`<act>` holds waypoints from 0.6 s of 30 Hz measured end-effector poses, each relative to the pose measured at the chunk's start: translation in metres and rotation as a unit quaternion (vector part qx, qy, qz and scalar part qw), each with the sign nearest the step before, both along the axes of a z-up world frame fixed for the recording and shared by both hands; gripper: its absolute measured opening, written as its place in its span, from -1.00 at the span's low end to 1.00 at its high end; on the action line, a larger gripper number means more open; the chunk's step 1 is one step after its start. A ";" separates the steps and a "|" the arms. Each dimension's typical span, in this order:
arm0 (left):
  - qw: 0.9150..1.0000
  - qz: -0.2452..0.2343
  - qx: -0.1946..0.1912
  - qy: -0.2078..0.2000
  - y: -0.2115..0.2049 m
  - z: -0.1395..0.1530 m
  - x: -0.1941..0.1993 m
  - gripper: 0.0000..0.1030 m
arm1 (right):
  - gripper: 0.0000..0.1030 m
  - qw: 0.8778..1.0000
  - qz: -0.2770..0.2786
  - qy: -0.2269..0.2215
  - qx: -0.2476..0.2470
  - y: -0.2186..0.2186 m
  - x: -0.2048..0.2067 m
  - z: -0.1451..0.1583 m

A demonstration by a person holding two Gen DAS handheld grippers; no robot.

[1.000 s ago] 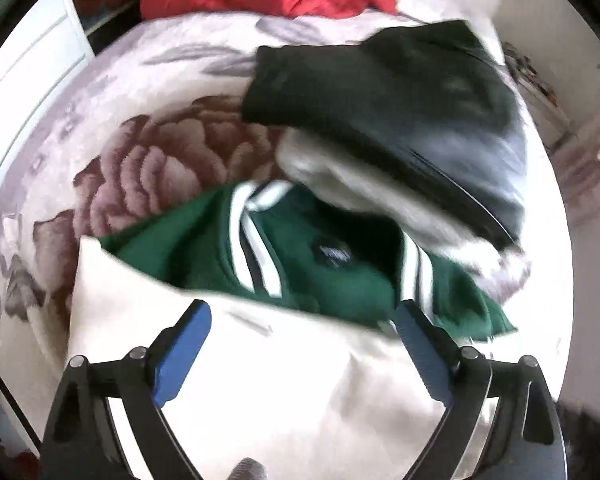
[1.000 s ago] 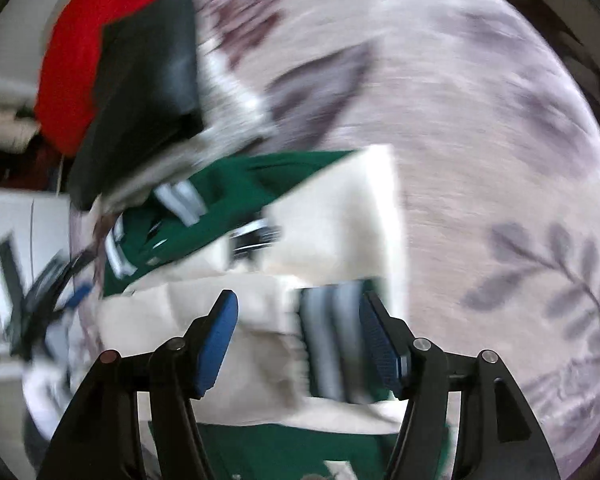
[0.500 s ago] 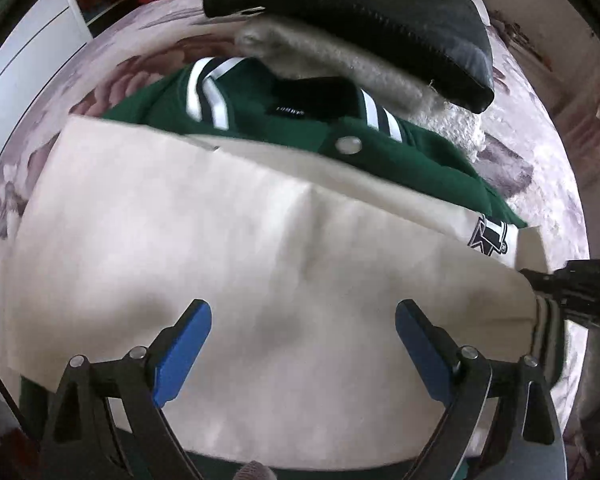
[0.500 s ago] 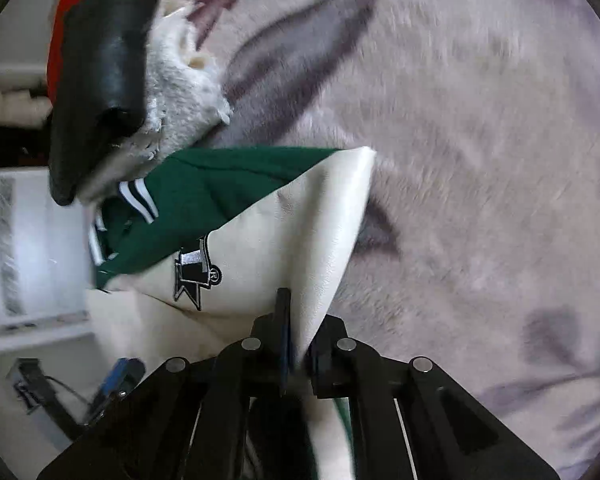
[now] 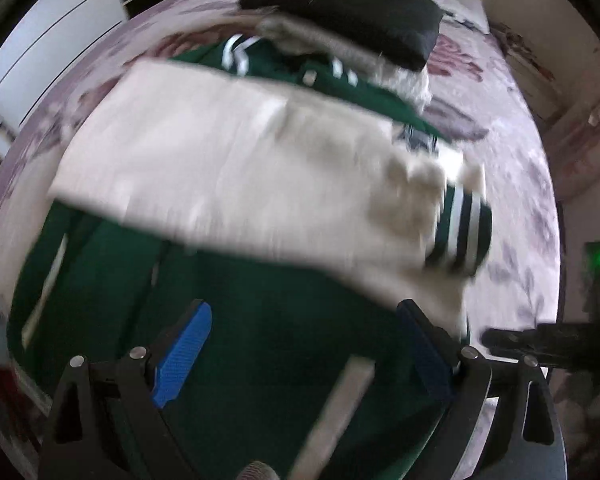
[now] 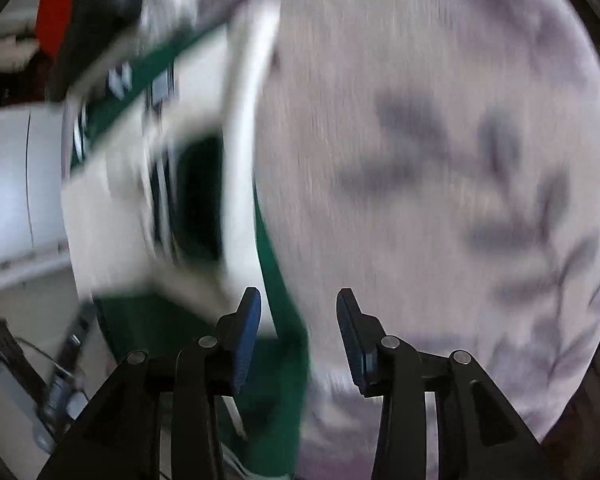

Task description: Fold large clothes

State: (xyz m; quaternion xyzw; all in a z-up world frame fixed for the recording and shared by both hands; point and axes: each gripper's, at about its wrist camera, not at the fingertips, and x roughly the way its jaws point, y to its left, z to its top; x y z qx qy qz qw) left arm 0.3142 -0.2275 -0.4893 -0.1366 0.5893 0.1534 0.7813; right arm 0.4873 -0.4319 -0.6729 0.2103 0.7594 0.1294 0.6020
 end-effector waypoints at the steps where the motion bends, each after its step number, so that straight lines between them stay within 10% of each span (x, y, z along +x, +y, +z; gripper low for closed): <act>1: 1.000 0.006 0.000 0.004 -0.005 -0.002 -0.011 0.82 | -0.19 1.000 0.004 0.007 0.003 0.002 -0.010 -0.007; 3: 1.000 0.011 0.012 0.016 -0.017 -0.012 -0.036 0.82 | -0.22 0.999 0.000 0.029 0.034 0.011 -0.022 -0.030; 5: 0.999 0.006 0.017 0.037 -0.028 -0.024 -0.058 0.82 | -0.90 0.998 0.004 0.027 0.056 0.027 -0.028 -0.047; 10: 0.997 0.004 -0.019 0.081 -0.054 -0.047 -0.097 0.82 | -0.89 0.999 0.001 0.026 0.033 0.025 -0.029 -0.060; 12: 0.996 -0.008 -0.017 0.089 -0.068 -0.049 -0.103 0.82 | -0.60 0.999 0.016 0.028 0.040 0.018 -0.029 -0.048; 15: 0.994 -0.021 -0.014 0.105 -0.089 -0.056 -0.107 0.82 | 0.54 0.999 0.029 0.002 0.034 0.001 -0.042 -0.019; 18: 0.993 -0.028 -0.001 0.118 -0.104 -0.067 -0.108 0.82 | 0.55 0.998 0.040 -0.039 0.041 -0.008 -0.055 0.005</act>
